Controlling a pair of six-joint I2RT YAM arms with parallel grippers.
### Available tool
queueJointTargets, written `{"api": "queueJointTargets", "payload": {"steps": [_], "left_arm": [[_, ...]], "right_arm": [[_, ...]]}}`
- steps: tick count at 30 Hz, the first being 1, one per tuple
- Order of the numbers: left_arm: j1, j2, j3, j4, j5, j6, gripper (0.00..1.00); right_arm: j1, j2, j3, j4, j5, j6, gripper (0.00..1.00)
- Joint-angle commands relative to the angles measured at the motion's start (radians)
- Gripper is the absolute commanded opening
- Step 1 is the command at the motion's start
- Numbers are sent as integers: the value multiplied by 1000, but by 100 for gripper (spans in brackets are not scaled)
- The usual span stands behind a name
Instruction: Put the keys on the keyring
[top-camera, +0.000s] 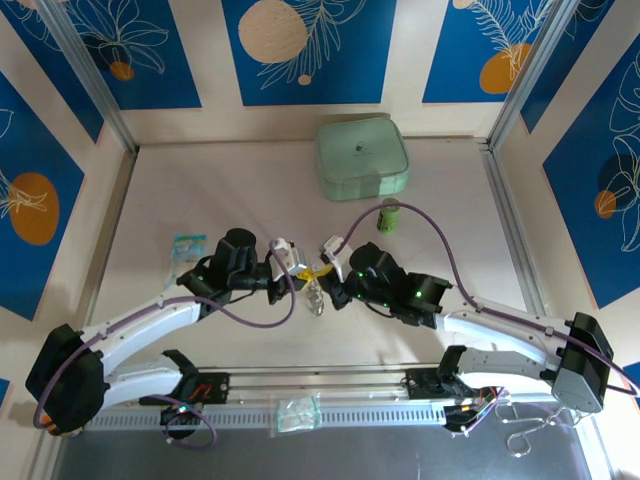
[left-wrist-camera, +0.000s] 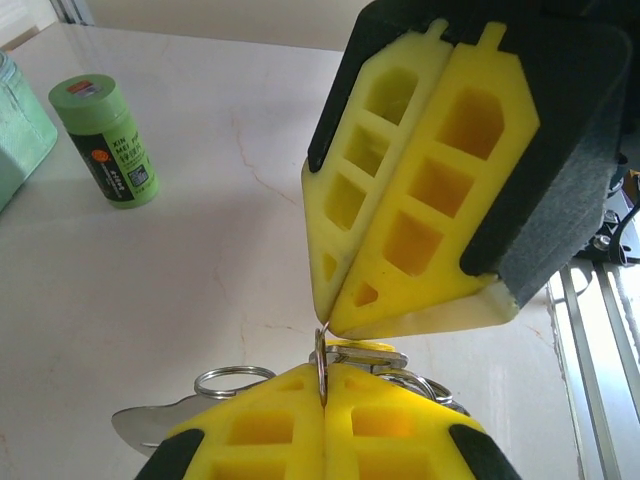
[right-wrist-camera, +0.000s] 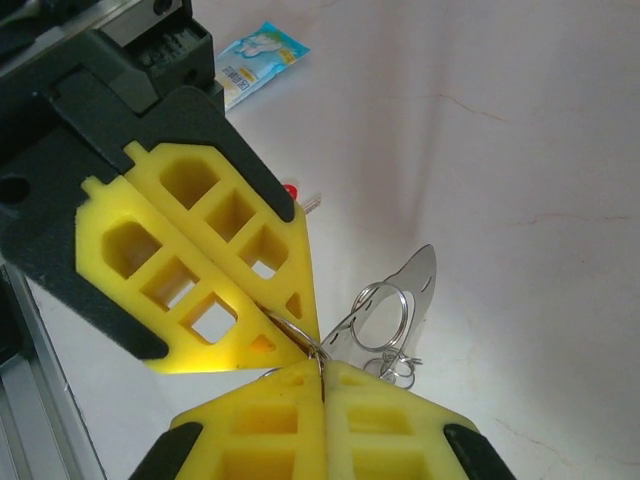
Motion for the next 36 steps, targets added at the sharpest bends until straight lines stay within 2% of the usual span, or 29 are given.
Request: {"api": "queueJointTargets", "payload": {"steps": [1,12,21,31,36], "left_arm": [[-19,5,45,-13,68,-14,0],[-20,17,63,-37,60,-19,0],[-20,4,60,-34,27,-19,0],[-19,-4,47,-15,12,-14,0],[-20,-16,21,23,41,2,0]], "right_arm": [[-3,18,51,25,102,24,0],[11,13,57,4,159,38,0],[10,0,40,-91,206,121,0],[14,-19,21,-82,145,146,0],[-3,-16,4,-20,30,134,0]]}}
